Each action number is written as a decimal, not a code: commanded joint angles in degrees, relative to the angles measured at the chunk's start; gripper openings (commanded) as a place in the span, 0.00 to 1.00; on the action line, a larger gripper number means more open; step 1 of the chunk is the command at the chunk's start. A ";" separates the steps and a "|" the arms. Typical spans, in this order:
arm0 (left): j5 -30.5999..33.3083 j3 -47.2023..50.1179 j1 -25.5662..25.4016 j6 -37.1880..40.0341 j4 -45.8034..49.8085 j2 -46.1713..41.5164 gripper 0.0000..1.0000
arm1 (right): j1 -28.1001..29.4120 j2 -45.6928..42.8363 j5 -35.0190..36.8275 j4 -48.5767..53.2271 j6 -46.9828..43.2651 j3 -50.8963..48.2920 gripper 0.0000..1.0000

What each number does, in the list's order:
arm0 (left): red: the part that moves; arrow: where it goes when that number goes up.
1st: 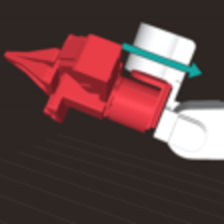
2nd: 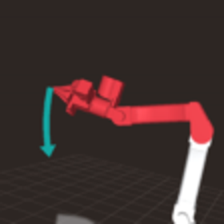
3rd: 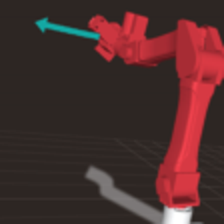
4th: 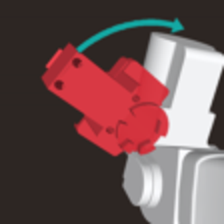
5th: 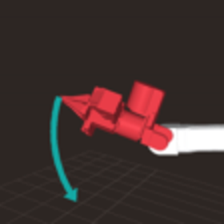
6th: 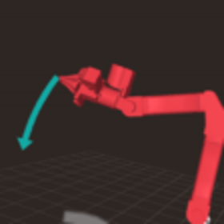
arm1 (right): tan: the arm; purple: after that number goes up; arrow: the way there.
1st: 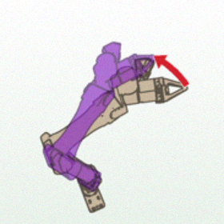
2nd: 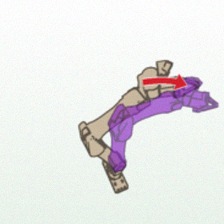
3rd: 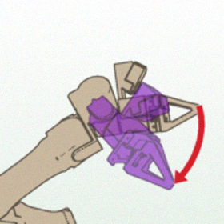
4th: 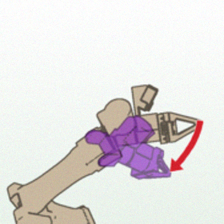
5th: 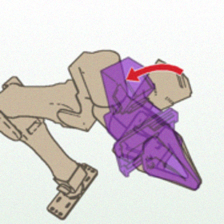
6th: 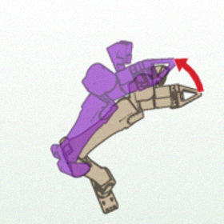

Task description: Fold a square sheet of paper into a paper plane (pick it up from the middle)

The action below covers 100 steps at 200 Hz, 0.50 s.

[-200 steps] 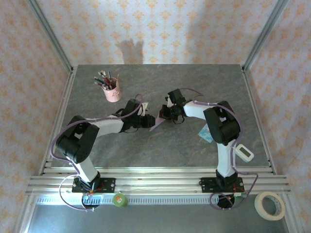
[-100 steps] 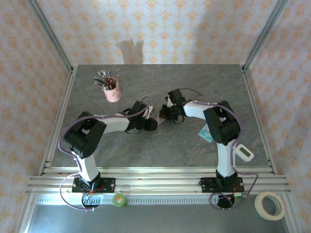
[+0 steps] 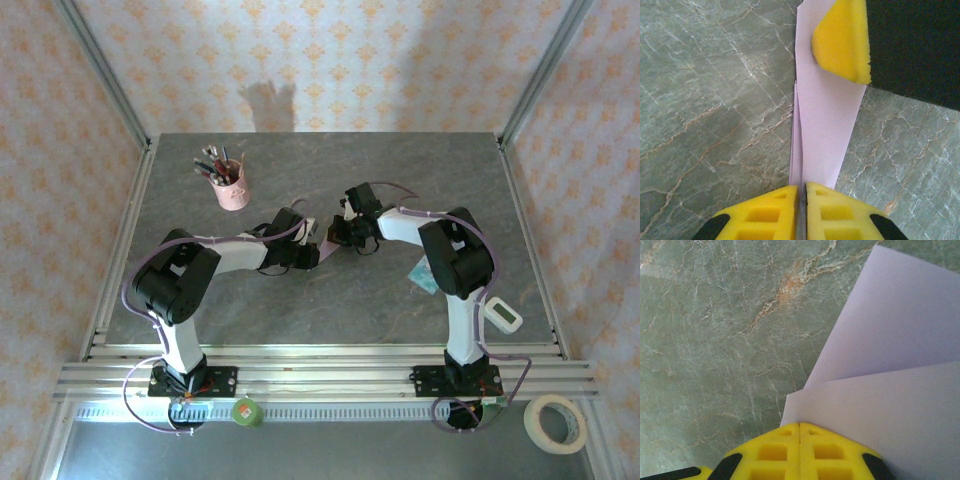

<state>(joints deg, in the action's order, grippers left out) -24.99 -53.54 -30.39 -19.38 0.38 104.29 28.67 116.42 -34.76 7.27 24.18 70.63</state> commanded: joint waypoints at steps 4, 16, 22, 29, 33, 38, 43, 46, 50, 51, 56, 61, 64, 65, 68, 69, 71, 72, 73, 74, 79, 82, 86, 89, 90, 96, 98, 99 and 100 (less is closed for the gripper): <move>2.03 1.76 -0.37 0.57 2.26 2.50 0.13 | -1.15 4.60 6.10 5.45 0.50 -2.21 0.00; 2.11 1.77 -0.37 0.57 2.25 2.50 0.12 | -1.33 4.52 6.20 5.39 0.63 -2.55 0.00; 2.19 1.82 -0.38 0.52 2.21 2.54 0.12 | -1.41 4.60 6.19 5.31 0.71 -2.72 0.00; 2.27 1.92 -0.38 0.58 2.21 2.58 0.11 | -1.50 4.60 6.33 5.21 0.84 -2.94 0.00; 2.32 2.02 -0.38 0.49 2.21 2.62 0.11 | -1.57 4.60 6.33 5.14 0.81 -2.99 0.00; 2.40 2.09 -0.37 0.48 2.13 2.71 0.10 | -1.59 4.60 6.37 5.10 0.89 -3.19 0.00; 2.39 2.20 -0.37 0.48 2.09 2.80 0.10 | -1.70 4.44 6.33 5.00 0.91 -3.27 0.00; 2.40 2.21 -0.37 0.48 2.12 2.86 0.09 | -1.76 4.39 6.27 4.87 0.94 -3.26 0.00; 2.42 2.29 -0.39 0.48 2.09 2.98 0.09 | -1.78 4.29 6.21 4.77 0.95 -3.36 0.00; 2.46 2.30 -0.38 0.48 2.08 2.96 0.09 | -1.82 4.27 6.16 4.73 0.95 -3.38 0.00; 2.48 2.38 -0.39 0.48 2.15 3.15 0.09 | -1.87 4.01 5.83 4.45 1.01 -3.39 0.00; 2.58 2.38 -0.38 0.45 2.19 3.28 0.08 | -1.92 3.74 5.29 4.14 0.99 -3.31 0.00; 2.66 2.46 -0.44 0.41 2.11 3.36 0.08 | -1.96 3.40 4.80 3.88 1.02 -3.26 0.00; 2.66 2.47 -0.40 0.36 2.10 3.37 0.08 | -1.96 3.21 4.62 3.76 1.03 -3.24 0.00; 2.67 2.54 -0.35 0.37 2.11 3.42 0.08 | -1.95 2.86 4.09 3.34 1.04 -3.22 0.00; 2.67 2.55 -0.36 0.33 2.10 3.49 0.08 | -1.95 2.68 3.87 3.22 1.04 -3.22 0.00; 2.69 2.52 -0.37 0.31 2.08 3.51 0.08 | -1.97 2.41 3.51 2.91 1.04 -3.11 0.00; 2.68 2.58 -0.37 0.26 2.08 3.53 0.08 | -2.00 2.19 3.32 2.70 1.00 -3.08 0.00; 2.72 2.62 -0.37 0.24 2.08 3.59 0.08 | -2.02 2.03 3.13 2.55 1.02 -3.10 0.00; 2.74 2.63 -0.37 0.23 2.12 3.57 0.08 | -2.03 1.83 3.04 2.43 1.03 -3.07 0.00; 2.75 2.69 -0.39 0.22 2.15 3.76 0.07 | -2.01 1.00 2.24 1.69 1.03 -2.97 0.00; 2.83 2.72 -0.37 0.16 2.09 3.85 0.07 | -1.99 0.49 1.72 1.31 1.03 -2.78 0.00; 2.76 2.74 -0.37 0.13 2.10 3.93 0.07 | -2.03 -0.29 1.11 0.78 0.97 -2.50 0.00; 2.76 2.74 -0.41 0.13 2.09 4.05 0.07 | -1.99 -0.85 0.62 0.55 0.91 -2.37 0.00; 2.76 2.74 -0.39 0.13 2.09 4.06 0.07 | -1.97 -1.02 0.46 0.46 0.93 -2.36 0.00; 2.75 2.74 -0.37 0.04 2.10 4.21 0.06 | -2.03 -1.95 -0.34 -0.10 0.85 -2.08 0.00; 2.76 2.72 -0.37 0.04 2.11 4.20 0.06 | -1.97 -2.28 -0.56 -0.20 0.86 -2.01 0.00; 2.76 2.73 -0.37 0.00 2.13 4.20 0.06 | -1.96 -2.36 -0.61 -0.22 0.86 -2.00 0.00; 2.71 2.73 -0.37 -0.03 2.13 4.28 0.06 | -2.00 -2.52 -0.72 -0.27 0.82 -1.99 0.00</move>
<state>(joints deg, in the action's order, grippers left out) -25.04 -53.15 -30.39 -19.40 -1.10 104.64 27.73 116.27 -37.08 5.67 24.86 69.95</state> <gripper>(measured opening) 0.069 0.040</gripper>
